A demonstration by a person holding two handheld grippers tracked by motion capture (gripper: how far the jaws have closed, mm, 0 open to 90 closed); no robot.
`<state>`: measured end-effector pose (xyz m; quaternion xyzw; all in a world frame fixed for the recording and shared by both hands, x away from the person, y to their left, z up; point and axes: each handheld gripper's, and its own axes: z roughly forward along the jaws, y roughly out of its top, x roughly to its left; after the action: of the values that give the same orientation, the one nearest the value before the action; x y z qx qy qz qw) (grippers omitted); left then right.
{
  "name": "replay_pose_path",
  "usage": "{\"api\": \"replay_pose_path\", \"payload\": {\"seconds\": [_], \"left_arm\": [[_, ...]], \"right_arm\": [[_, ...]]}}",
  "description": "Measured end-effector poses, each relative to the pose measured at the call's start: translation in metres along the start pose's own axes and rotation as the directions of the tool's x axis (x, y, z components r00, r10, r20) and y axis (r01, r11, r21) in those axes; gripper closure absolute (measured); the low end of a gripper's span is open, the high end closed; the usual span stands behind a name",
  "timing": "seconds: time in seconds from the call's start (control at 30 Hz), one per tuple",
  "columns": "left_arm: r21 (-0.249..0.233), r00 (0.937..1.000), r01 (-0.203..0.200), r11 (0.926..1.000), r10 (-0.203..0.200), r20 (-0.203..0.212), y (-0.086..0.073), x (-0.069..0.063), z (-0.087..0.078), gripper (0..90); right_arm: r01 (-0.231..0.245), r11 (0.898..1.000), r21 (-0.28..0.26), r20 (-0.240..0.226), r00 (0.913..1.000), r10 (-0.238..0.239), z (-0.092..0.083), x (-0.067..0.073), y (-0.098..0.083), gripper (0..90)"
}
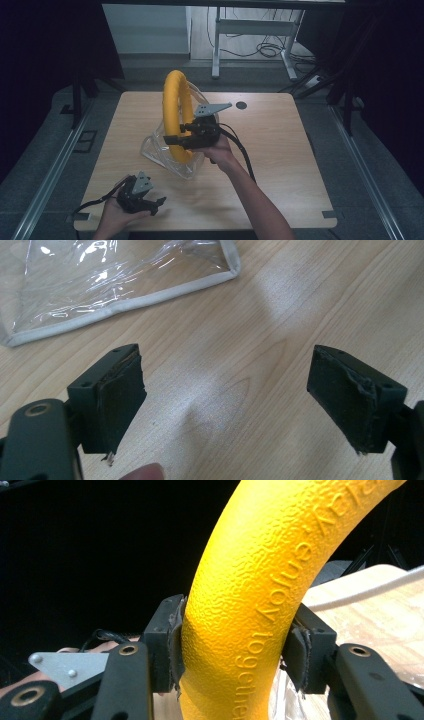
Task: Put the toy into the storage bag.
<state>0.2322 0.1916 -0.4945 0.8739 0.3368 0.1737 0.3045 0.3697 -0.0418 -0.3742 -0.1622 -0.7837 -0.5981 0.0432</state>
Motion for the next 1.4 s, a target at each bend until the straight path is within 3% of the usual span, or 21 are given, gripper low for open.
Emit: {"api": "replay_pose_path", "payload": {"seconds": [0.37, 0.47, 0.63, 0.8, 1.2, 1.4], "left_arm": [[-0.001, 1.0, 0.002, 1.0, -0.002, 0.001, 0.0, 0.0, 0.0, 15.2], [-0.001, 1.0, 0.004, 1.0, -0.004, 0.004, 0.0, -0.001, 0.001, 15.2], [0.001, 1.0, 0.004, 1.0, -0.004, 0.004, 0.0, -0.001, 0.001, 15.2], [0.001, 1.0, 0.007, 1.0, -0.007, 0.005, 0.0, -0.001, 0.002, 15.1], [0.005, 1.0, 0.004, 1.0, -0.004, 0.004, 0.0, -0.001, 0.002, 14.9], [0.005, 1.0, 0.003, 1.0, -0.003, 0.002, 0.0, -0.001, 0.002, 14.9]], "right_arm": [[-0.013, 1.0, 0.024, -0.006, 0.9999, 0.013, 0.005, -0.006, -0.011, 47.8], [-0.009, 0.999, 0.041, 0.015, 0.9998, 0.008, 0.007, -0.009, -0.018, 46.6], [-0.01, 1.0, 0.008, 0.004, 0.9999, 0.01, 0.005, -0.012, -0.022, 45.6], [0.031, 0.999, 0.012, 0.049, 0.9983, -0.031, 0.002, -0.009, -0.021, 41.6], [0.054, 0.998, 0.018, 0.116, 0.9917, -0.055, -0.003, -0.005, -0.022, 33.3], [0.062, 0.998, -0.005, 0.139, 0.9884, -0.061, -0.012, -0.001, -0.022, 29.9]]}}
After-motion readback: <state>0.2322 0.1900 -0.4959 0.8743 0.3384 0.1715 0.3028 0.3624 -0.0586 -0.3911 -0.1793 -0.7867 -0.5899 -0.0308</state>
